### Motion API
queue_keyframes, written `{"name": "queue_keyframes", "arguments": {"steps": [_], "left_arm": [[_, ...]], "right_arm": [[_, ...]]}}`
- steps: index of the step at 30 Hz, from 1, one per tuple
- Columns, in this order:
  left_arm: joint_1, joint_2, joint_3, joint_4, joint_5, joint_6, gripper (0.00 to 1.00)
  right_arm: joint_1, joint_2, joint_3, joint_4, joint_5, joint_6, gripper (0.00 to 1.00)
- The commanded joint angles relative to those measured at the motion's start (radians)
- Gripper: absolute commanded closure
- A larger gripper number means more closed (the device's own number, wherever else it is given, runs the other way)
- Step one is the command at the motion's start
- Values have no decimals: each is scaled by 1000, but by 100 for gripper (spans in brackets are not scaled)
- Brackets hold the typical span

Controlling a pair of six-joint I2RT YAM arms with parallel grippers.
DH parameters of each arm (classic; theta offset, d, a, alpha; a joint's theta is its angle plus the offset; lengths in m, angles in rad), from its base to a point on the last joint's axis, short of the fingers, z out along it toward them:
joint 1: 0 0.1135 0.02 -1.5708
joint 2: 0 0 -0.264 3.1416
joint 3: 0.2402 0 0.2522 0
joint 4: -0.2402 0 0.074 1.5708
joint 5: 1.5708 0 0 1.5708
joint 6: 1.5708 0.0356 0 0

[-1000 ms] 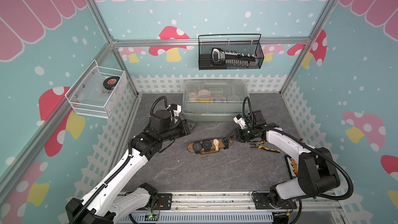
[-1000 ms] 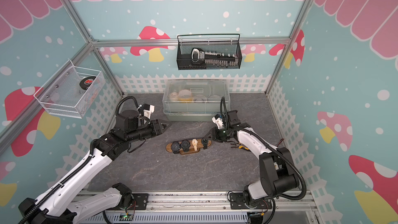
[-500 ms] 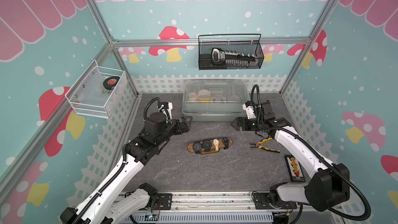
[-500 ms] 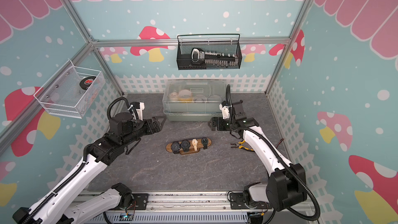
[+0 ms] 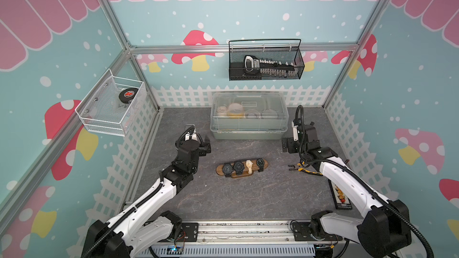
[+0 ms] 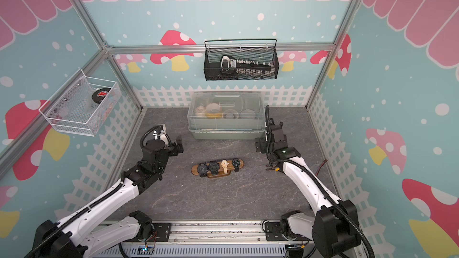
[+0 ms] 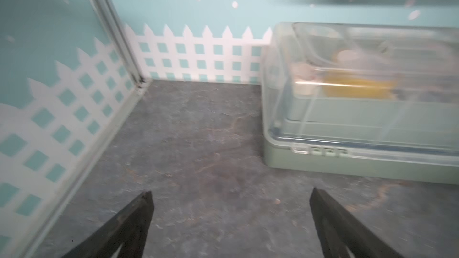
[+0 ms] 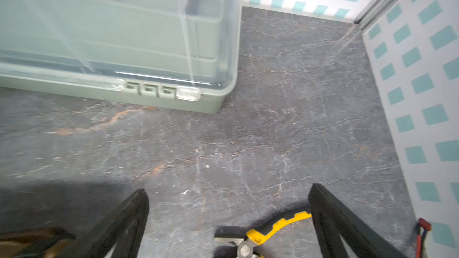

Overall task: Place watch on stand
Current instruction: Reset both arms

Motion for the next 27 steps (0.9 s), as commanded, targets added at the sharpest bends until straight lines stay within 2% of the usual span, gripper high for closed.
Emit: {"name": "queue_keyframes", "arguments": {"steps": [1, 5, 9, 11, 16, 20, 24, 27], "left_arm": [[44, 50, -57, 239, -140, 219, 1], [171, 95, -105, 262, -20, 122, 1], [255, 134, -147, 328, 29, 64, 1], [279, 174, -148, 341, 56, 54, 1], [304, 297, -146, 430, 66, 46, 1], [329, 336, -133, 481, 158, 70, 1], [363, 376, -166, 633, 226, 66, 1], [394, 465, -262, 885, 249, 33, 1]], "right_arm": [[3, -1, -71, 162, 140, -118, 0], [-16, 29, -119, 227, 227, -134, 0], [-51, 77, -174, 327, 294, -132, 0], [-76, 113, -200, 390, 319, -120, 0], [-120, 215, -255, 561, 266, -65, 0], [-132, 276, -236, 624, 270, -89, 0], [-145, 291, -256, 735, 260, -125, 0], [-150, 284, -363, 966, 266, -161, 0]]}}
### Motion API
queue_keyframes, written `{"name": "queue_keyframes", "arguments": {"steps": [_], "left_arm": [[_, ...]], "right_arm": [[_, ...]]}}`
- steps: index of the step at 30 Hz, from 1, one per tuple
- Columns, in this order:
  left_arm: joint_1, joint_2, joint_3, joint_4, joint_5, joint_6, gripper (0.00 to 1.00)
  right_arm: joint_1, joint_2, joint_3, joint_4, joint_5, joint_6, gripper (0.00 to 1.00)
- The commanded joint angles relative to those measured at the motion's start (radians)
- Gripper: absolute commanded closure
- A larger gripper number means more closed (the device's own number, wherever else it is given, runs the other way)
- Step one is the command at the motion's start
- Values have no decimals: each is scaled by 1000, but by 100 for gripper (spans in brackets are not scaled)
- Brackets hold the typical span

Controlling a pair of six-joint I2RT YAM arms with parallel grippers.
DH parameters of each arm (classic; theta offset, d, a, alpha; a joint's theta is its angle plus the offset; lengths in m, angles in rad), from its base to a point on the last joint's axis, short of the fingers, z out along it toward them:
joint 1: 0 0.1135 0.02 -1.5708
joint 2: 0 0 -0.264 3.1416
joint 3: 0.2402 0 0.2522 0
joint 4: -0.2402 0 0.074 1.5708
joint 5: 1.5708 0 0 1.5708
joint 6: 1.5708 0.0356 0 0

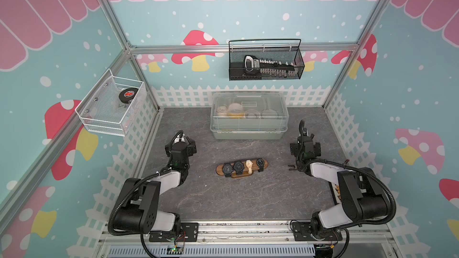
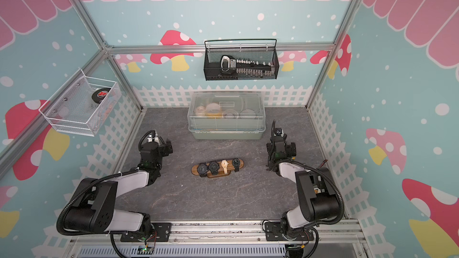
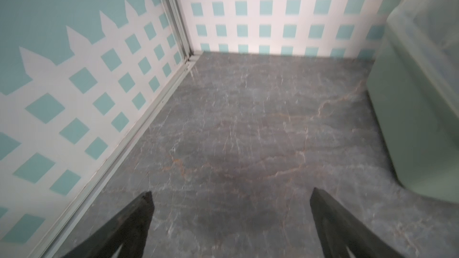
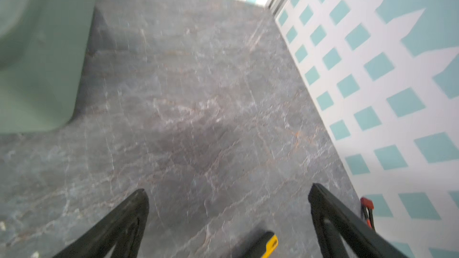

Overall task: Place watch on stand
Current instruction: Reset both arms

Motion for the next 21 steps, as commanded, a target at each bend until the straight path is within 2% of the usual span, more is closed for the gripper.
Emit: {"name": "queue_keyframes", "arguments": {"steps": [1, 2, 4, 5, 7, 9, 11, 21], "left_arm": [[28, 96, -99, 355, 57, -17, 1], [29, 90, -109, 365, 63, -20, 1], [40, 68, -79, 249, 113, -26, 1], [44, 89, -63, 260, 130, -16, 1], [46, 72, -24, 151, 149, -18, 1], [50, 90, -27, 188, 155, -13, 1], [55, 76, -16, 143, 167, -20, 1], [59, 82, -21, 167, 175, -18, 1]], "right_arm": [[-15, 6, -121, 326, 27, -47, 0], [-21, -11, -136, 319, 28, -23, 0], [-41, -13, -160, 362, -24, -18, 0], [-55, -18, -165, 359, -66, -11, 0], [-96, -12, -177, 376, -192, -6, 0], [-127, 20, -205, 457, -287, -10, 0], [-133, 11, -205, 434, -297, -10, 0], [-134, 22, -208, 459, -299, -13, 0]]}}
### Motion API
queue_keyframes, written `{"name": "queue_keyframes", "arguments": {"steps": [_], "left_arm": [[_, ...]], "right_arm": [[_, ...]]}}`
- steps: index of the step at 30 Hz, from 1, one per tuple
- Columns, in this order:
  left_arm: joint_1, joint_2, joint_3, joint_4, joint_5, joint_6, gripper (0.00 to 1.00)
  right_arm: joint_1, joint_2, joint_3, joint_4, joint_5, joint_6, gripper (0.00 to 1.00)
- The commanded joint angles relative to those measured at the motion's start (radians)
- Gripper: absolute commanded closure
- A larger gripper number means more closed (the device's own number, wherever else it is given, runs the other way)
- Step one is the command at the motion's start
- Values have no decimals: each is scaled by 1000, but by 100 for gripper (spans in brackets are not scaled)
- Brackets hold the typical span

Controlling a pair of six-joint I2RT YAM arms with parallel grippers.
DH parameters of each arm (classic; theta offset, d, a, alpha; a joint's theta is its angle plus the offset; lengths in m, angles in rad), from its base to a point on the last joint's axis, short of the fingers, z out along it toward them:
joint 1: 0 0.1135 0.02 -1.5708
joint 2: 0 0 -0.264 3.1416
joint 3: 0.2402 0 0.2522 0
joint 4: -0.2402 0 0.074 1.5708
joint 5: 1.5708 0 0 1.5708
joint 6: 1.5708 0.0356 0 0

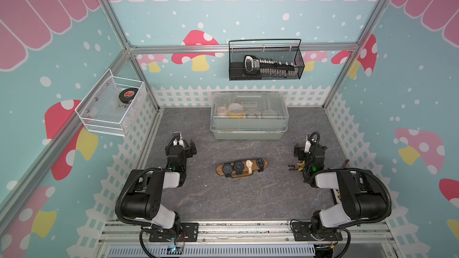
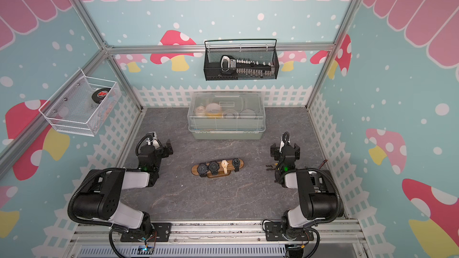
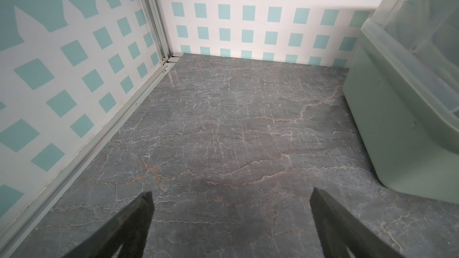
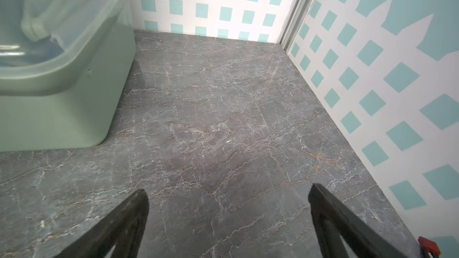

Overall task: Place watch on stand
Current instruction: Reset both arms

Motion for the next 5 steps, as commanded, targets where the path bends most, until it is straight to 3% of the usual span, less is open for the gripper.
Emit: {"name": "queue_keyframes", "arguments": {"steps": [1, 5], "left_arm": [[6, -2, 9, 20, 16, -5, 1], [5, -2, 10, 20, 15, -5, 1]], "right_arm": [[-3, 9, -6, 38, -17, -9, 0], [-3, 6, -8, 37, -16, -10, 0]]}}
